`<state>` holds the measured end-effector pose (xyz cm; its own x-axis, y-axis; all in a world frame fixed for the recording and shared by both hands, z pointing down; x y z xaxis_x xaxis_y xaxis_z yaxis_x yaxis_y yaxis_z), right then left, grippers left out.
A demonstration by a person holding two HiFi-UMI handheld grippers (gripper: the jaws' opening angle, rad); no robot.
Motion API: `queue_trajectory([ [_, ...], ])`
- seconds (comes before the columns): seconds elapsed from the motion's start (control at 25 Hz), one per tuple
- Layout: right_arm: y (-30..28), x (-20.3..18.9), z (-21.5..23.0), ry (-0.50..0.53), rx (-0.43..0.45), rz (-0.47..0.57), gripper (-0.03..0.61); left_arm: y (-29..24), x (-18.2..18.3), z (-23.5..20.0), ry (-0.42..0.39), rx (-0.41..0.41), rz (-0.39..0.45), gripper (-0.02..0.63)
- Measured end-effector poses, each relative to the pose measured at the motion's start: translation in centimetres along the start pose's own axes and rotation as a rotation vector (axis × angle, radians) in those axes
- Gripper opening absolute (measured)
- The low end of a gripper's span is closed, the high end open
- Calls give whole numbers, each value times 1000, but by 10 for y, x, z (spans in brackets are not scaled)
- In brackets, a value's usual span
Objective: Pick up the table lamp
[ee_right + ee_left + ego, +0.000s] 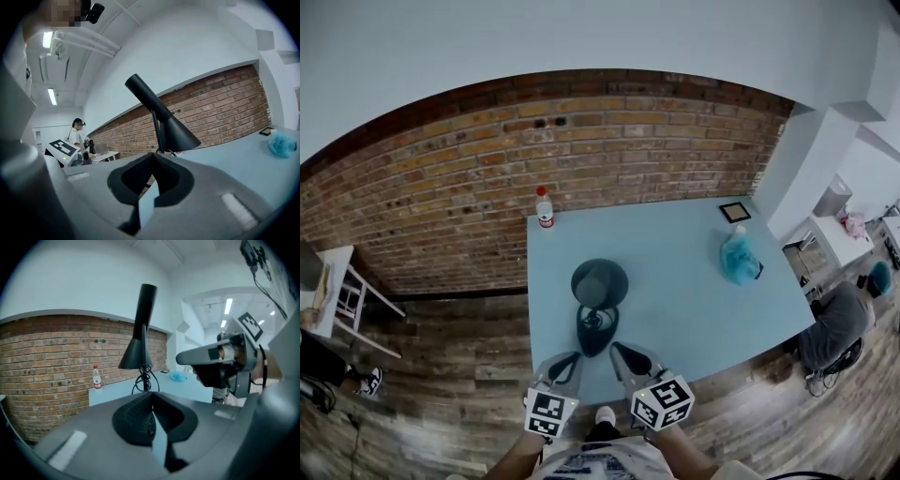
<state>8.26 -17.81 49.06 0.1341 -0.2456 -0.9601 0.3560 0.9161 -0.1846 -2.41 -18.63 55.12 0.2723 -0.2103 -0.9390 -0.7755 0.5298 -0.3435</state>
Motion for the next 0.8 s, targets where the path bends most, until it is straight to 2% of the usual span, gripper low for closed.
queue_trajectory([
  [0.2, -22, 6, 8, 4, 86, 14, -2, -19, 0, -13, 11, 27, -13, -8],
  [0.8, -51, 9, 31, 24, 188, 4, 0, -50, -17, -26, 68, 66, -48, -6],
])
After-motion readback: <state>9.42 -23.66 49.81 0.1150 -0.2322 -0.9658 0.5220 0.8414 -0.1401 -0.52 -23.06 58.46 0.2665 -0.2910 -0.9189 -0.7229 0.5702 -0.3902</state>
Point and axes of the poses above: the fingertips, and each gripper's own axes: y backward along the fingers, z to its right, x out of its top, the point moved 3 cm from there along y, backward along the fingers, and after that the axes turned 10 degrees about -x, right-handed, at the moved point
